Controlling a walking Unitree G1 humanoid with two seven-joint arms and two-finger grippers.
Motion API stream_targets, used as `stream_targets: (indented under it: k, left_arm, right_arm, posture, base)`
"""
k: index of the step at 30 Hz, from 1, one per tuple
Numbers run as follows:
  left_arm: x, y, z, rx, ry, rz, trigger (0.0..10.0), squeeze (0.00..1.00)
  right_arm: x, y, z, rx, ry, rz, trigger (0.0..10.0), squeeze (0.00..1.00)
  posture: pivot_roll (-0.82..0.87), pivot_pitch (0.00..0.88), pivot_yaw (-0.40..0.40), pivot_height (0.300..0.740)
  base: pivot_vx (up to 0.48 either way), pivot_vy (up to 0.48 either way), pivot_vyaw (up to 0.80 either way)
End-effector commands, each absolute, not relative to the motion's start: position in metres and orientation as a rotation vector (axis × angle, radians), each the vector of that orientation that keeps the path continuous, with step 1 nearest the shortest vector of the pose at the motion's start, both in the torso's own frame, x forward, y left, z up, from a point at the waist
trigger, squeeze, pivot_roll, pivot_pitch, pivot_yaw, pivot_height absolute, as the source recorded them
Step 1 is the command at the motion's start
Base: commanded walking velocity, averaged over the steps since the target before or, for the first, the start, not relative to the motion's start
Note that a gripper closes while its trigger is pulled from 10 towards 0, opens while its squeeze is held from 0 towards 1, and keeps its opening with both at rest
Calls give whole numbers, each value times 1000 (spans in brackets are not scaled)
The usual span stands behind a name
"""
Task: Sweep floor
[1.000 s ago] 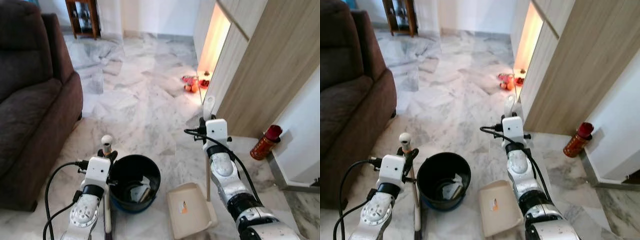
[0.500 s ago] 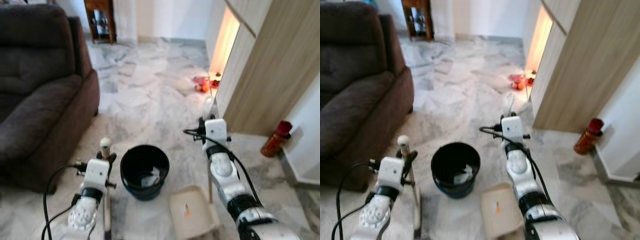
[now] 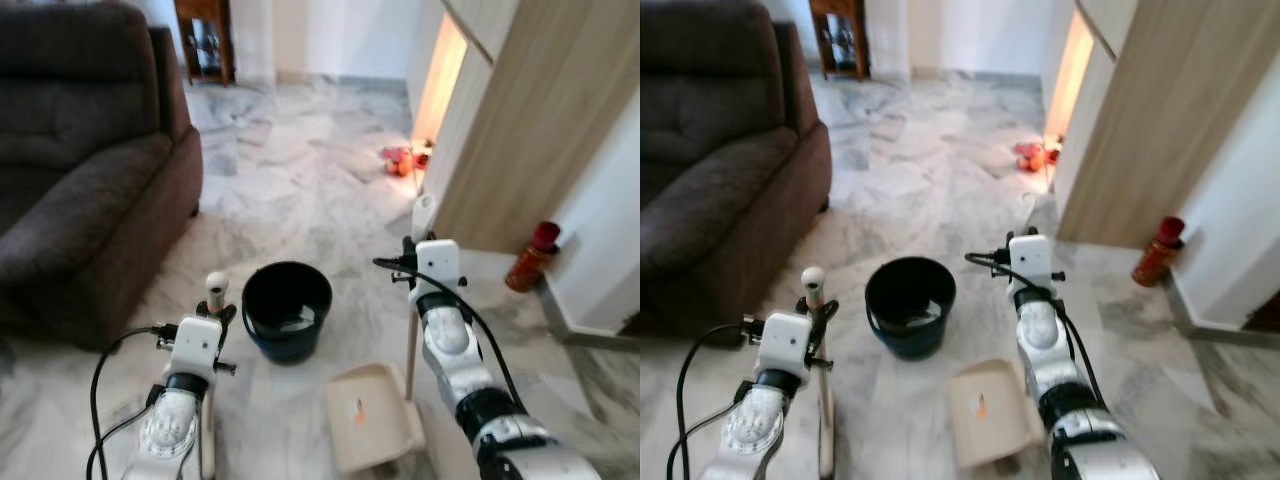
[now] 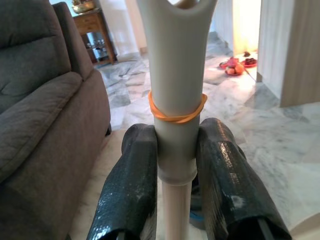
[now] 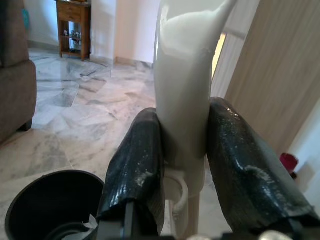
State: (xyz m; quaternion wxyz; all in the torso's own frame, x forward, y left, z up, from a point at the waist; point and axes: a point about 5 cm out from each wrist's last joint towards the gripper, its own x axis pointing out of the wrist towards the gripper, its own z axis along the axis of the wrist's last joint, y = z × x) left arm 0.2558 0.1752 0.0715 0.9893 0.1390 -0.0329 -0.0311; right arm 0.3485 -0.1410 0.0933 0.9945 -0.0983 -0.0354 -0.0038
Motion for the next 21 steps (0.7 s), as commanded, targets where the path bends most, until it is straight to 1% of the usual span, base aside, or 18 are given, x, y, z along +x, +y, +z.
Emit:
stream_targets:
  k: [1, 11, 21]
  left_arm:
    - [259, 175, 81, 284, -110, -66, 10000, 0]
    - [259, 175, 80, 289, -110, -70, 10000, 0]
    - [265, 179, 83, 298, -118, -63, 10000, 0]
  right_arm:
    - [353, -139, 105, -202, -120, -1, 10000, 0]
    - [352, -137, 104, -175, -130, 6, 10000, 0]
    - [354, -137, 100, -123, -85, -10, 10000, 0]
  posture:
    - [102, 0, -64, 740]
    - [104, 0, -63, 740]
    - [122, 0, -57, 740]
  base:
    - [0, 0, 0]
    - [0, 0, 0]
    - [0, 0, 0]
